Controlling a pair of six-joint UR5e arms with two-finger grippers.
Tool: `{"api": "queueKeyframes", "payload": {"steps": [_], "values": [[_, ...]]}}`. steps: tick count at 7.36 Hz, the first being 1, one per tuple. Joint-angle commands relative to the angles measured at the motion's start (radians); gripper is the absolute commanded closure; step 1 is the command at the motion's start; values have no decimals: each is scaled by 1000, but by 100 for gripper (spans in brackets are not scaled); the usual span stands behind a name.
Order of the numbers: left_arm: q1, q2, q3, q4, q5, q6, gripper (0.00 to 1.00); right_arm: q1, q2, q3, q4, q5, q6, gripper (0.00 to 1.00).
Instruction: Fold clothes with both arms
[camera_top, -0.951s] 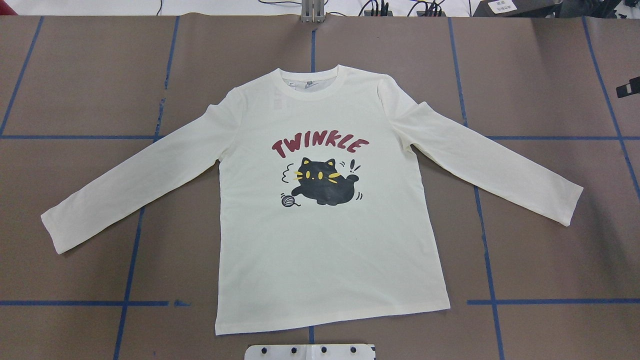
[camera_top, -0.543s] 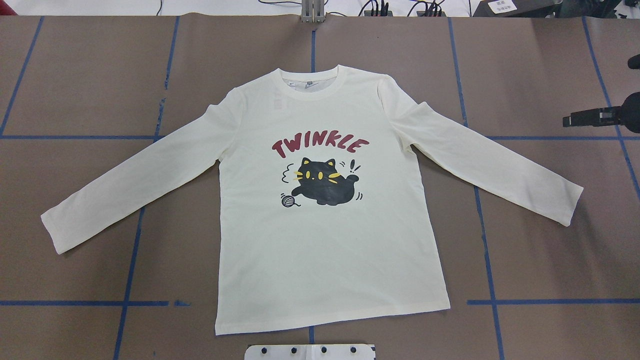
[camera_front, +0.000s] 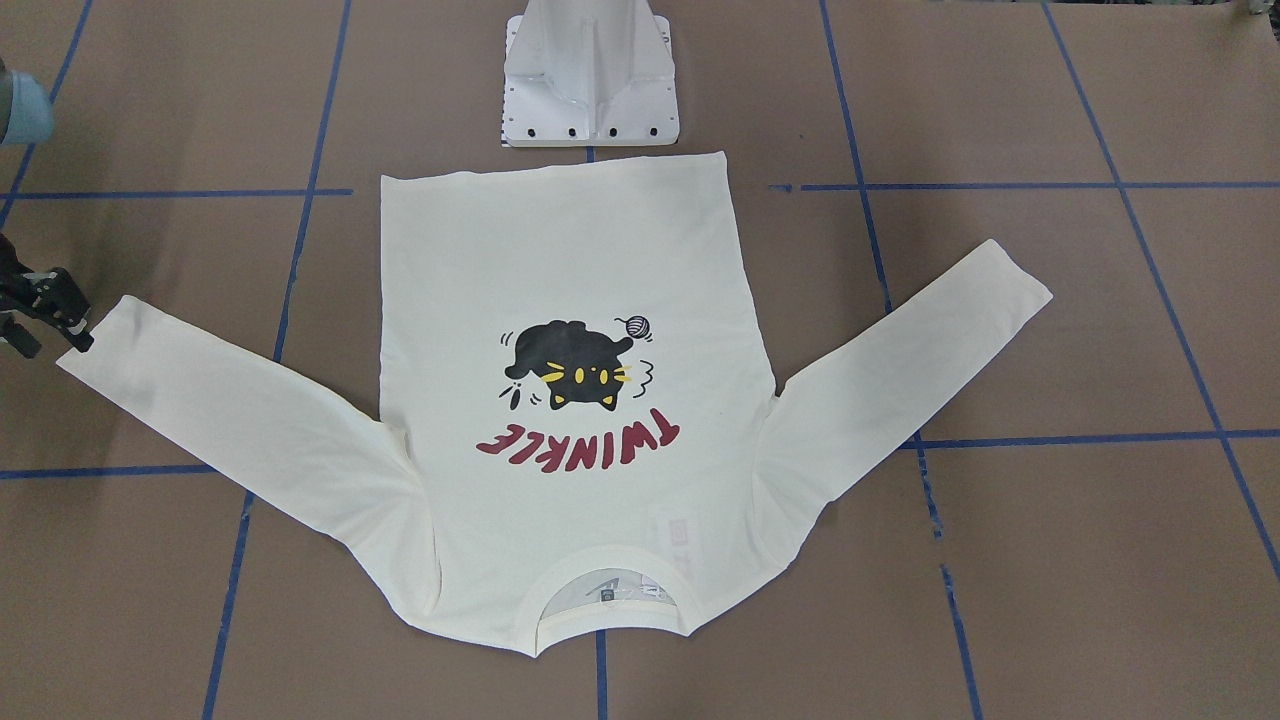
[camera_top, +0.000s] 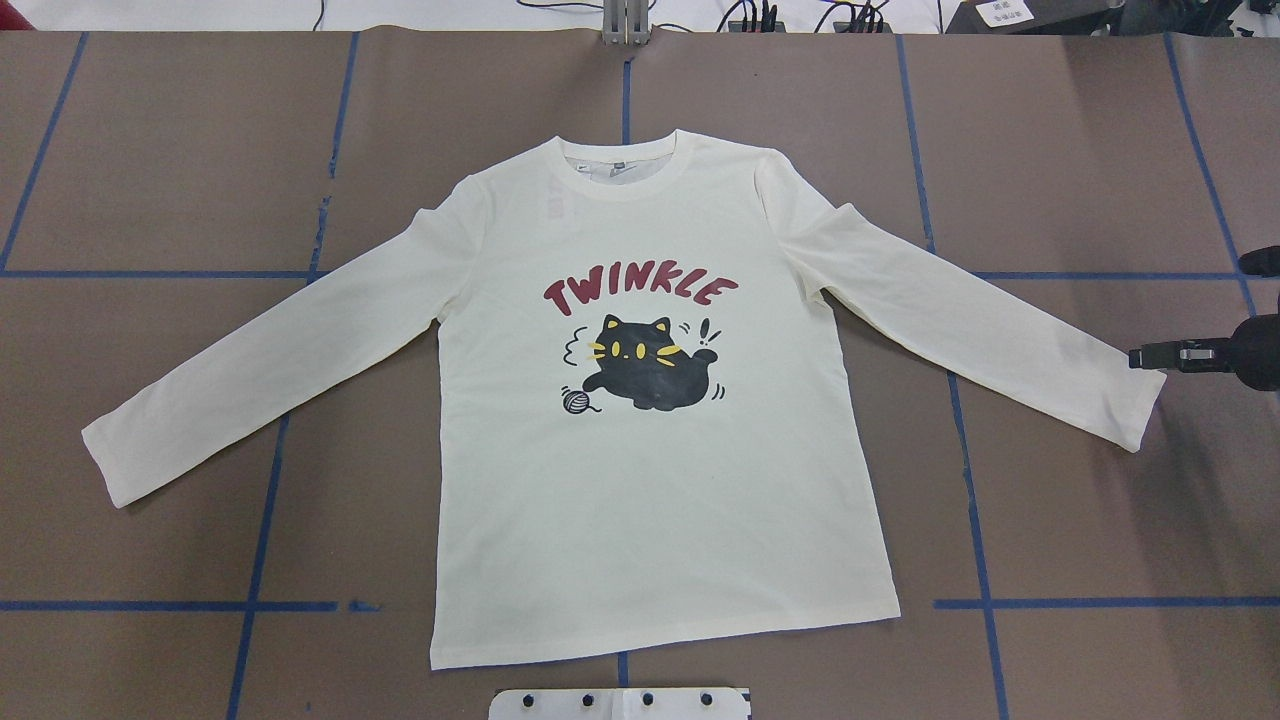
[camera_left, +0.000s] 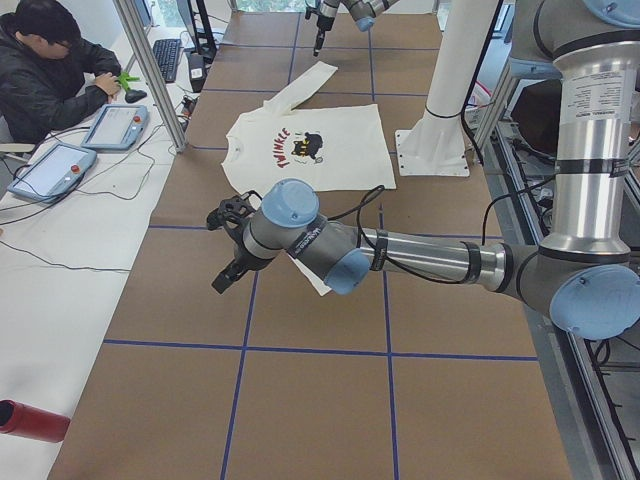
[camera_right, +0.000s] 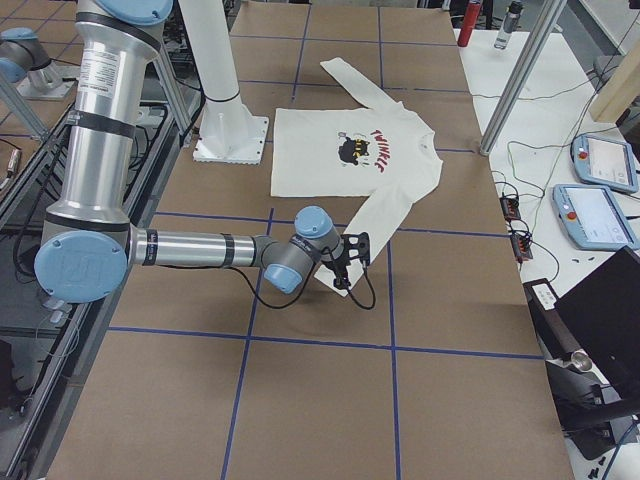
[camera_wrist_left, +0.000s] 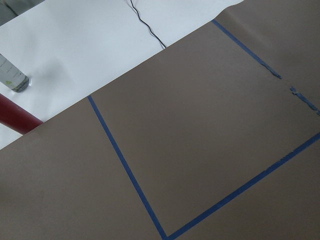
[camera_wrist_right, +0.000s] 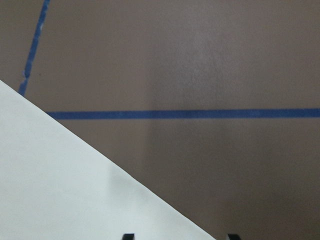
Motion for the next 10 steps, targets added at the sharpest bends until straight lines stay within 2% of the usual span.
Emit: {"api": "queueKeyframes", "payload": {"steps": [1, 3, 6, 7, 10], "values": [[0, 1, 1, -9, 0, -2, 0, -19, 7, -37, 2, -13, -8, 33], [0, 1, 1, -9, 0, -2, 0, -19, 6, -59, 5, -24, -9, 37], [0, 1, 2, -9, 0, 1, 0, -20, 26, -80, 3, -26, -9, 38], [0, 1, 4, -9, 0, 1, 0, -20, 58, -123, 6, -26, -8, 38], [0, 2, 4, -9, 0, 5, 0, -17, 54, -123, 8, -24, -9, 38]]}}
